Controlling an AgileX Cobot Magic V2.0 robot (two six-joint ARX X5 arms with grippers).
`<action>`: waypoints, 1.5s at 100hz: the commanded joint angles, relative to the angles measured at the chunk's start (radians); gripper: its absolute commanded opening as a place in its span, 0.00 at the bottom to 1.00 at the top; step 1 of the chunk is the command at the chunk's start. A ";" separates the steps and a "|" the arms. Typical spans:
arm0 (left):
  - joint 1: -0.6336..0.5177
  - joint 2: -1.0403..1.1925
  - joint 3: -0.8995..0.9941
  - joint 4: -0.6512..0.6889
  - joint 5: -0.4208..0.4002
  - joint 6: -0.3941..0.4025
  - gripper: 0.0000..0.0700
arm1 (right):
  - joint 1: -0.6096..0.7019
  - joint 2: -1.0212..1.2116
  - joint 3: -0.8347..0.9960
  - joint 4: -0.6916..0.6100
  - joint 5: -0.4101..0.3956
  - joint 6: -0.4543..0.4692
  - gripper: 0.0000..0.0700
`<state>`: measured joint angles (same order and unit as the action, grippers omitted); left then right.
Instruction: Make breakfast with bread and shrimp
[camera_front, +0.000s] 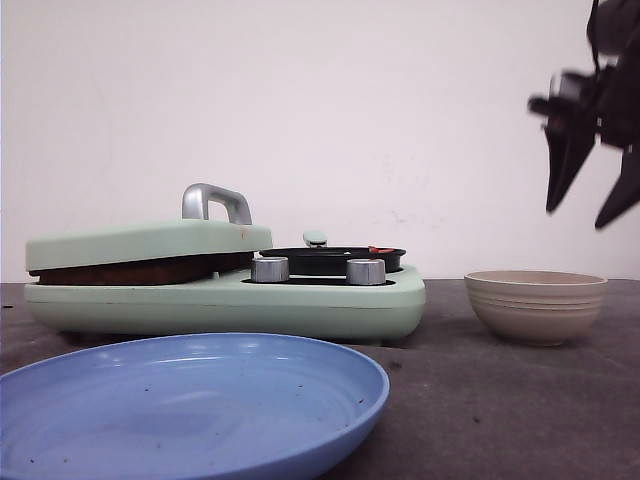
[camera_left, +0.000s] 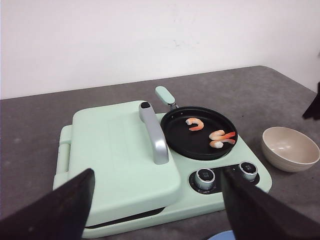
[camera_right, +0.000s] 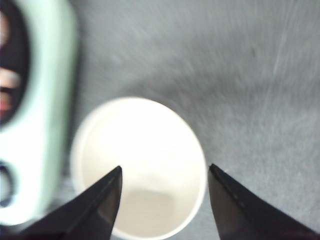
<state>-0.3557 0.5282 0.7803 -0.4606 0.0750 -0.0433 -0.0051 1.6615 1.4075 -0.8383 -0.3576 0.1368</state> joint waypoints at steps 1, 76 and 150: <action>-0.003 0.002 0.003 0.010 -0.005 0.006 0.62 | 0.009 -0.032 0.021 0.017 -0.031 -0.007 0.48; -0.003 0.000 0.003 0.003 -0.008 -0.042 0.00 | 0.306 -0.378 0.019 0.110 -0.064 -0.119 0.00; -0.005 -0.164 -0.148 0.187 -0.006 -0.240 0.00 | 0.484 -0.911 -0.653 0.632 0.003 -0.035 0.00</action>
<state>-0.3557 0.3782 0.6670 -0.2848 0.0727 -0.2268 0.4561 0.7773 0.8249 -0.2710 -0.3588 0.0486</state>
